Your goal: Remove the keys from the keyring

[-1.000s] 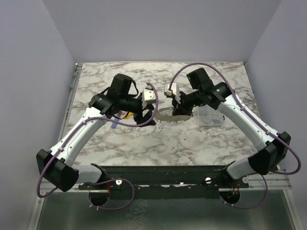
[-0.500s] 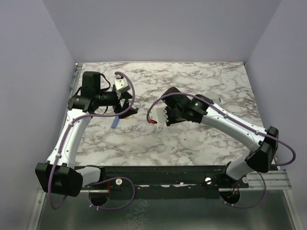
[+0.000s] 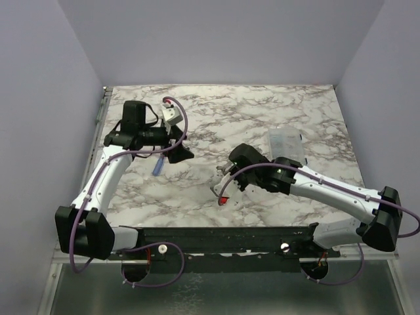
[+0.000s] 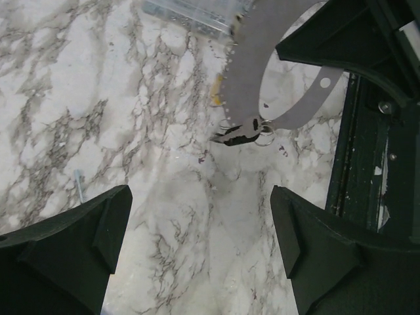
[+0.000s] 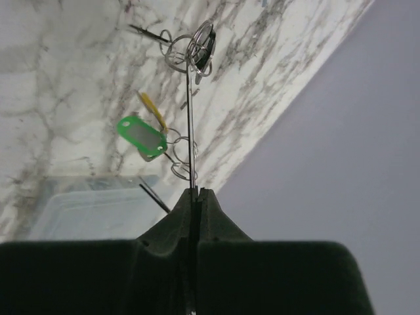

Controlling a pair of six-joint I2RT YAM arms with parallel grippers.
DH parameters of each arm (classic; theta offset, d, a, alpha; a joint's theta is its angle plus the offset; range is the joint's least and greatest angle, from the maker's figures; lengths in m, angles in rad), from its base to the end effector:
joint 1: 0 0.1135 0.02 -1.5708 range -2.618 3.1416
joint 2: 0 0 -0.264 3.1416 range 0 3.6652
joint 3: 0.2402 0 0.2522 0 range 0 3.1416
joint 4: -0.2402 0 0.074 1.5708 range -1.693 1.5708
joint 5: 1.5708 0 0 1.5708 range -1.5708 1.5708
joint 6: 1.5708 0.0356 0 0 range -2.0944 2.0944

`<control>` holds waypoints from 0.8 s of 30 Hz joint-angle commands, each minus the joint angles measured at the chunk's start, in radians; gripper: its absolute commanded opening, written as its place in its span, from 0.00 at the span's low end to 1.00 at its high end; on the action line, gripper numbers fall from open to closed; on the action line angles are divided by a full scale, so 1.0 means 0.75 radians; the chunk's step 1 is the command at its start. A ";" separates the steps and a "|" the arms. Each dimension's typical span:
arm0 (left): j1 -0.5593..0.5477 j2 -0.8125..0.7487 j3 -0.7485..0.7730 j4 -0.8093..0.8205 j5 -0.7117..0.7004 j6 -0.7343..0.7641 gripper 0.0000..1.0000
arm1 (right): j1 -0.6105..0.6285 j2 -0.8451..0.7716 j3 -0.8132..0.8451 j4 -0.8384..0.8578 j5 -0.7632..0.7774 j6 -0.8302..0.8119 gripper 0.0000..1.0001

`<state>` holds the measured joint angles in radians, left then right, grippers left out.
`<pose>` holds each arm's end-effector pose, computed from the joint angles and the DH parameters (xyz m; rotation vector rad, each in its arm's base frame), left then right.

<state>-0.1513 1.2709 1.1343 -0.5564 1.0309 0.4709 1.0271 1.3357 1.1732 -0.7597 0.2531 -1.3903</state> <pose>0.2562 -0.0700 0.3328 1.0961 1.7061 -0.9497 0.1501 0.2311 0.3034 -2.3086 0.9893 -0.4664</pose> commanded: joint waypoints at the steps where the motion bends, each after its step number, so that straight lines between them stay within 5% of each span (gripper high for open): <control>1: -0.111 0.049 -0.008 0.042 -0.026 -0.056 0.93 | -0.001 -0.156 -0.263 0.572 0.135 -0.509 0.01; 4: -0.178 0.062 0.001 0.067 -0.049 -0.074 0.92 | -0.003 -0.241 -0.476 0.919 0.128 -0.873 0.01; 8: -0.265 0.075 0.009 0.085 -0.111 -0.070 0.92 | -0.003 -0.276 -0.605 1.251 0.047 -1.083 0.01; 21: -0.330 0.143 -0.029 0.128 -0.083 -0.121 0.85 | -0.003 -0.333 -0.694 1.377 -0.091 -1.183 0.01; 24: -0.372 0.126 -0.061 0.128 -0.064 -0.126 0.74 | -0.003 -0.304 -0.681 1.390 -0.038 -1.164 0.01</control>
<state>-0.3889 1.3678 1.1229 -0.4774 0.9585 0.3885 1.0245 1.1007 0.6579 0.1875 0.2188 -2.0735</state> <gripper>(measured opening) 0.820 0.024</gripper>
